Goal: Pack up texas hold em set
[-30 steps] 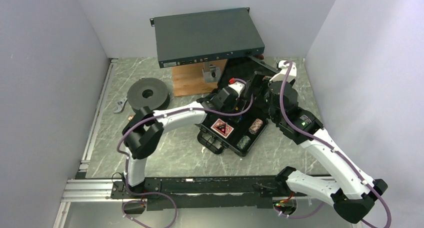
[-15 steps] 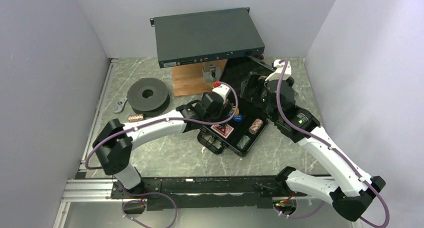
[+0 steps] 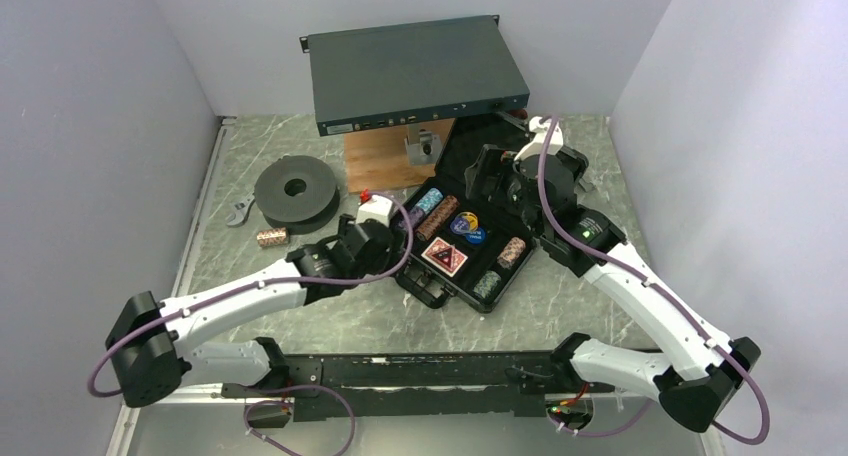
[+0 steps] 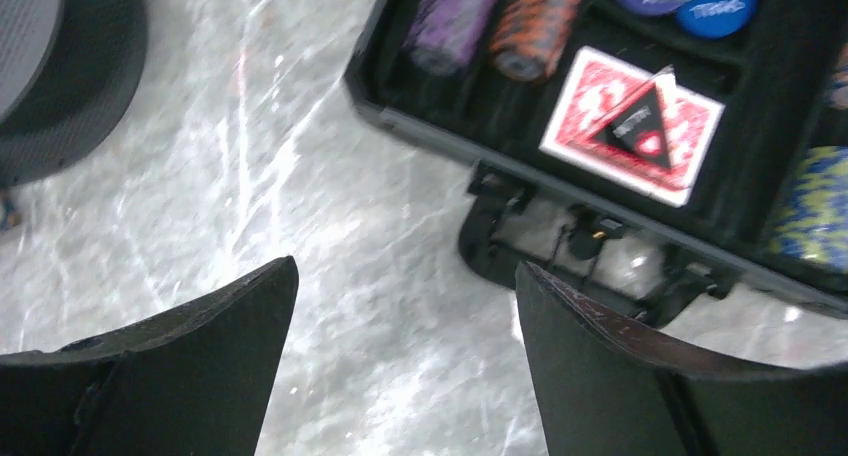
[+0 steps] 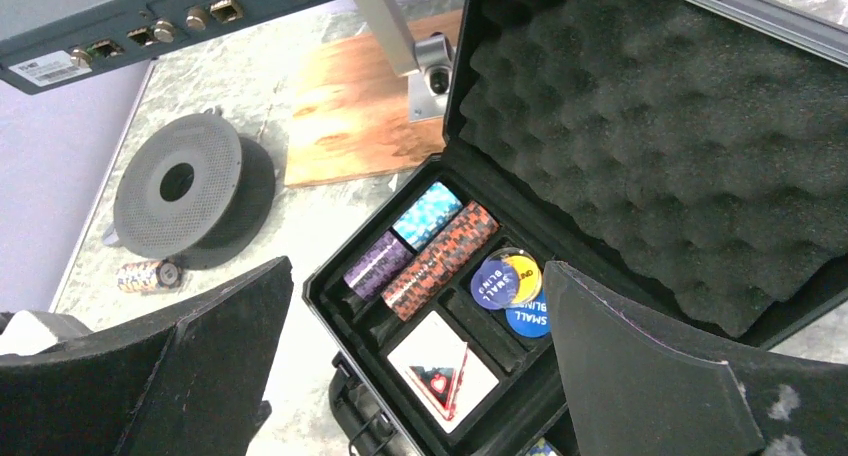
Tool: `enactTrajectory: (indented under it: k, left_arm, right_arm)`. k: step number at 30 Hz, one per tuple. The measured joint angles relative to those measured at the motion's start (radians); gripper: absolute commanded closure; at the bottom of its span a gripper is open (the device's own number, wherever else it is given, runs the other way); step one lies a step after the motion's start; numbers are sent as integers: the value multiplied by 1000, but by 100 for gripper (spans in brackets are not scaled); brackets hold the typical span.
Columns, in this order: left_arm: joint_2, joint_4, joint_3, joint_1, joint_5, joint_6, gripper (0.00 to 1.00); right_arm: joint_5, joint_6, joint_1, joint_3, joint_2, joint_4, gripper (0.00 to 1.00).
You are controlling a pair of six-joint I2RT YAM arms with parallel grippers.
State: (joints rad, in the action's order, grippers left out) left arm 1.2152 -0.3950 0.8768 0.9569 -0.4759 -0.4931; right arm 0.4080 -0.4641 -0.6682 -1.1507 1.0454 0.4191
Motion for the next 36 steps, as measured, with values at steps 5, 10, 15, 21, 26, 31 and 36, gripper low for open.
enactTrajectory:
  k: [5, 10, 15, 21, 26, 31, 36]
  left_arm:
    - [-109, -55, -138, -10, -59, -67, 14]
    - [-228, -85, -231, -32, -91, -98, 14]
    - [-327, -72, -283, -107, -97, -103, 15]
    - [-441, -58, -359, -263, -40, -90, 11]
    - [-522, -58, -373, -391, 13, -76, 4]
    - [-527, -62, -373, -494, 23, -76, 1]
    - [-451, -105, -337, -596, 26, -76, 0]
  right_arm:
    - [-25, -4, 0, -3, 29, -12, 1]
    - [-44, -4, 0, -15, 74, -33, 1]
    - [-51, -2, 0, -17, 99, -40, 1]
    - [-48, 6, 0, -17, 99, -42, 0]
    - [-42, 16, 0, -16, 92, -47, 0]
    - [-42, 20, 0, -15, 84, -47, 0]
    - [-40, 26, 0, -3, 76, -48, 0]
